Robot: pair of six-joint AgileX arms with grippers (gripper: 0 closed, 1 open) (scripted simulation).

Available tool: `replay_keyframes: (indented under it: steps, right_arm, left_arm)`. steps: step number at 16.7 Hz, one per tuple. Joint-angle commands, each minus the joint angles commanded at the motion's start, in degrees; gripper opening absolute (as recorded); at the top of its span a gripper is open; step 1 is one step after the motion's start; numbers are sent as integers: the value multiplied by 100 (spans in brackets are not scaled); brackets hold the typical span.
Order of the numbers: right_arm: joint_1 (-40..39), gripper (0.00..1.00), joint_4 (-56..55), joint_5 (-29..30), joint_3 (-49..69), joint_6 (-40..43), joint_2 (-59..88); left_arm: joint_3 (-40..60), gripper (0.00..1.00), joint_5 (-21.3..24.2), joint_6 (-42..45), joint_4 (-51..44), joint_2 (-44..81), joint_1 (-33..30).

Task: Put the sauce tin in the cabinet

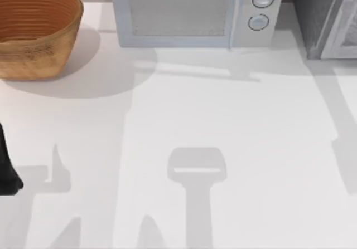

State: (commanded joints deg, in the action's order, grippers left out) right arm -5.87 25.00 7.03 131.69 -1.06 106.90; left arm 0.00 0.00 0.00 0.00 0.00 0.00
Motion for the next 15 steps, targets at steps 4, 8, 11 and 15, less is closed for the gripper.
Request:
replay_keyframes:
  steps: [4, 8, 11, 15]
  right_arm:
    - [0, 53, 0, 0, 0, 0, 0]
    - [0, 83, 0, 0, 0, 0, 0]
    - [0, 100, 0, 0, 0, 0, 0]
    - [0, 100, 0, 0, 0, 0, 0]
  left_arm:
    - [0, 100, 0, 0, 0, 0, 0]
    - [0, 100, 0, 0, 0, 0, 0]
    - [0, 100, 0, 0, 0, 0, 0]
    - [0, 100, 0, 0, 0, 0, 0]
